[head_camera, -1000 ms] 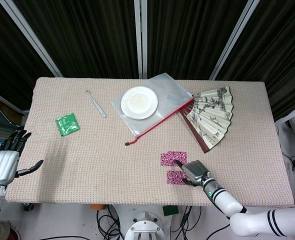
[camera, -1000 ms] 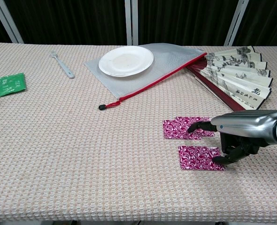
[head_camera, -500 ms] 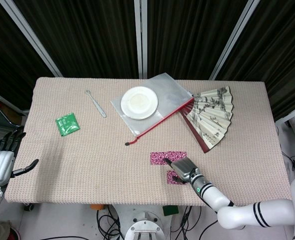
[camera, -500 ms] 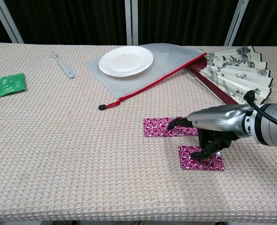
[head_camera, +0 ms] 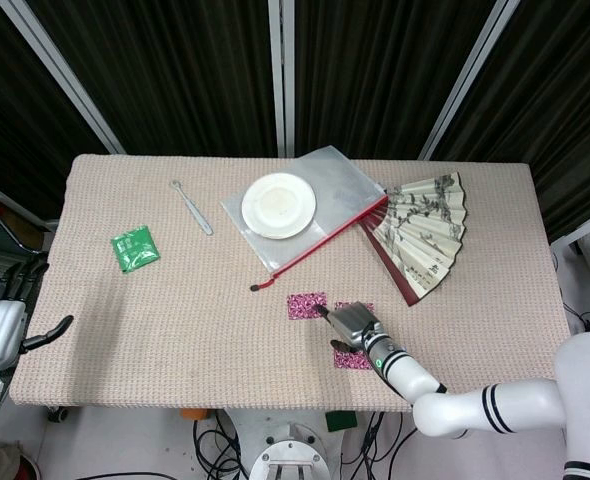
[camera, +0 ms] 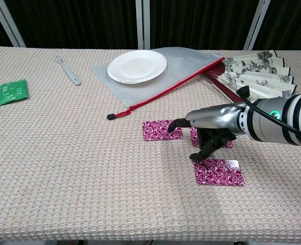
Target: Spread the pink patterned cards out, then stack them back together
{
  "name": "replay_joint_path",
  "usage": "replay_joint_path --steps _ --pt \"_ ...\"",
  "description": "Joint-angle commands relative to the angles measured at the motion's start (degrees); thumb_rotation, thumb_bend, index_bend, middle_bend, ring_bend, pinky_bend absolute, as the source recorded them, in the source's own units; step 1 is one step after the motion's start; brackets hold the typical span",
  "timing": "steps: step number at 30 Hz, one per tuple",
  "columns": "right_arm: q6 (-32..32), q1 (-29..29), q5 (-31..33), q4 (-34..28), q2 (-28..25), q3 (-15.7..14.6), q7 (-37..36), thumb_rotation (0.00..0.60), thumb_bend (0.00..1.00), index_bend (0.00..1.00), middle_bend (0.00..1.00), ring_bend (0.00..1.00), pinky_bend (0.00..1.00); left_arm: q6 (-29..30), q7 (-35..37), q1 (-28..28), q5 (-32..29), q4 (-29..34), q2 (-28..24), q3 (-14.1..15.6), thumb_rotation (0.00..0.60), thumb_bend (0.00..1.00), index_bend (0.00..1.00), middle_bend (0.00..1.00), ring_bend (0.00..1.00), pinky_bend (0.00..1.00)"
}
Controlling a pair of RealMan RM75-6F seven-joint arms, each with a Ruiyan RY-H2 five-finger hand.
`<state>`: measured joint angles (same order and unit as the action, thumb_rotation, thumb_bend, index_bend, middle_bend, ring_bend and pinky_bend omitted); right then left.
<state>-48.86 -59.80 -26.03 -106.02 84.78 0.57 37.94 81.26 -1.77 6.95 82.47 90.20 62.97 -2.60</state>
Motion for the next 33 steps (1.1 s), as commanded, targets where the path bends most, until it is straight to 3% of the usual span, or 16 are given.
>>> replay_joint_path --steps 1,7,11,12,13,14,15,16,17,19,22,33 --pt "-0.7 0.0 -0.5 -0.6 -0.6 -0.1 -0.4 0.6 1.0 0.11 1.0 1.0 0.93 0.0 0.0 0.0 0.0 0.0 0.0 0.0 0.017 0.1 0.07 0.05 0.03 0.17" --pt "-9.2 3.8 -10.3 -5.4 -4.7 -1.9 -1.4 0.6 0.99 0.15 1.0 0.99 0.93 -0.2 0.5 -0.1 0.0 -0.4 0.2 0.1 0.027 0.1 0.07 0.05 0.03 0.17" --pt "-17.9 9.4 -22.1 -6.5 -5.8 -2.9 -4.8 0.6 0.85 0.27 0.97 0.93 0.88 -0.2 0.8 0.0 0.2 -0.8 0.5 0.2 0.049 0.1 0.07 0.05 0.03 0.17" --pt "-19.6 10.6 -24.7 -5.9 -5.5 -3.1 -5.8 0.6 0.77 0.29 0.91 0.87 0.81 -0.2 0.8 0.0 0.3 -0.8 0.5 0.2 0.051 0.1 0.07 0.05 0.03 0.17" --pt "-21.1 12.0 -27.4 -4.8 -5.0 -3.5 -7.1 0.6 0.67 0.31 0.77 0.71 0.69 -0.2 0.9 0.0 0.4 -0.8 0.6 0.2 0.053 0.1 0.07 0.05 0.03 0.17" --pt "-21.7 12.8 -28.8 -3.7 -4.7 -3.8 -7.6 0.6 0.57 0.31 0.57 0.48 0.53 -0.2 0.9 0.1 0.5 -0.8 0.6 0.2 0.054 0.1 0.07 0.05 0.03 0.17" --pt "-22.2 13.4 -29.5 -2.5 -4.4 -4.0 -7.3 0.6 0.51 0.29 0.43 0.31 0.4 -0.3 0.8 0.1 0.5 -0.8 0.6 0.2 0.055 0.1 0.07 0.05 0.03 0.17" --pt "-22.9 13.9 -29.9 -1.0 -4.0 -4.2 -6.1 0.6 0.43 0.26 0.22 0.09 0.2 -0.4 0.7 0.2 0.6 -0.8 0.6 0.3 0.057 0.1 0.07 0.05 0.03 0.17" --pt "-23.0 14.2 -29.9 -0.1 -3.6 -4.3 -5.3 0.6 0.39 0.23 0.11 0.01 0.08 -0.5 0.5 0.3 0.7 -0.7 0.6 0.3 0.06 0.1 0.07 0.05 0.03 0.17" --pt "-22.9 14.7 -29.5 1.3 -2.7 -4.2 -4.3 0.6 0.35 0.22 0.04 0.0 0.0 -0.6 0.3 0.4 0.8 -0.5 0.6 0.3 0.061 0.1 0.07 0.05 0.03 0.17" --pt "-22.1 15.6 -27.5 3.9 -0.5 -4.1 -2.1 0.6 0.34 0.22 0.0 0.0 0.0 -0.7 0.0 0.5 0.9 -0.3 0.7 0.3 0.062 0.1 0.07 0.05 0.03 0.17" --pt "-19.0 18.1 -25.3 9.6 5.1 -2.5 -1.7 0.6 0.36 0.26 0.0 0.0 0.0 -1.4 0.4 0.6 0.6 -0.4 0.4 0.5 0.065 0.1 0.07 0.05 0.03 0.17"
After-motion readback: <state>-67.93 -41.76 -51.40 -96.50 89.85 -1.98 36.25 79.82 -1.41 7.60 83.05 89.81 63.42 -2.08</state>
